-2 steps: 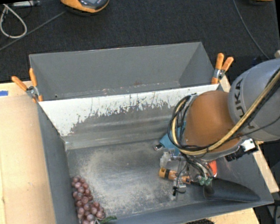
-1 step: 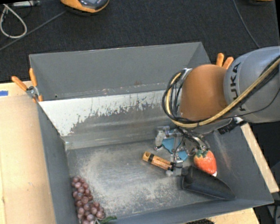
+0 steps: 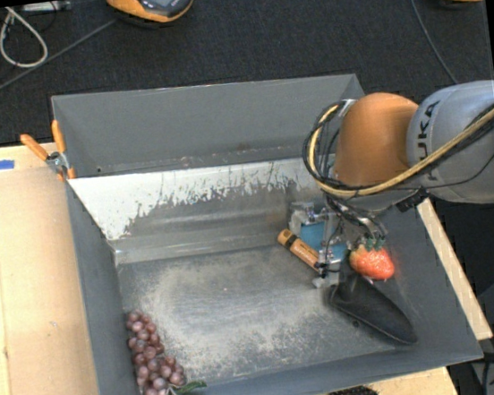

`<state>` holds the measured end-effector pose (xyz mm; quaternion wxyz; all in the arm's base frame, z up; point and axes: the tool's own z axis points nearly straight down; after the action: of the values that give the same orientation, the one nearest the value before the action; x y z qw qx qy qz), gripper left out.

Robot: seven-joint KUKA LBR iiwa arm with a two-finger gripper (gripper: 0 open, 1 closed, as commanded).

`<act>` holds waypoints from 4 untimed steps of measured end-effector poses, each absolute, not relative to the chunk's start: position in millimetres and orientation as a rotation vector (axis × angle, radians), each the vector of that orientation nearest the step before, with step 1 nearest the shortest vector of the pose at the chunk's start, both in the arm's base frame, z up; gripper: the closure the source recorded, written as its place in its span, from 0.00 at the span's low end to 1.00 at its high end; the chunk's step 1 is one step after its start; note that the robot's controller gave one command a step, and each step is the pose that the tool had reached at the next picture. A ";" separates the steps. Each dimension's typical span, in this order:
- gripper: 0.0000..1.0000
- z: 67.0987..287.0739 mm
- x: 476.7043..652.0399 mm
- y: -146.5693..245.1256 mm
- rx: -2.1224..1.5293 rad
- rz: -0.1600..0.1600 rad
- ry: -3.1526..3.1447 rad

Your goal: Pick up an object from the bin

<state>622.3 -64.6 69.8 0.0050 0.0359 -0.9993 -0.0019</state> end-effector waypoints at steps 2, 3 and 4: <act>1.00 69.8 533.9 -145.1 0.096 -0.042 -3.137; 1.00 69.7 533.9 -145.1 0.095 -0.042 -3.137; 1.00 72.9 545.6 -145.2 0.047 -0.056 -3.131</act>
Offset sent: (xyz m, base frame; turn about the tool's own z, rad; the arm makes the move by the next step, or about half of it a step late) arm -0.0904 -0.0906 0.0002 0.0134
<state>545.6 -145.2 72.9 0.0050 0.0151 -0.9997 -0.0180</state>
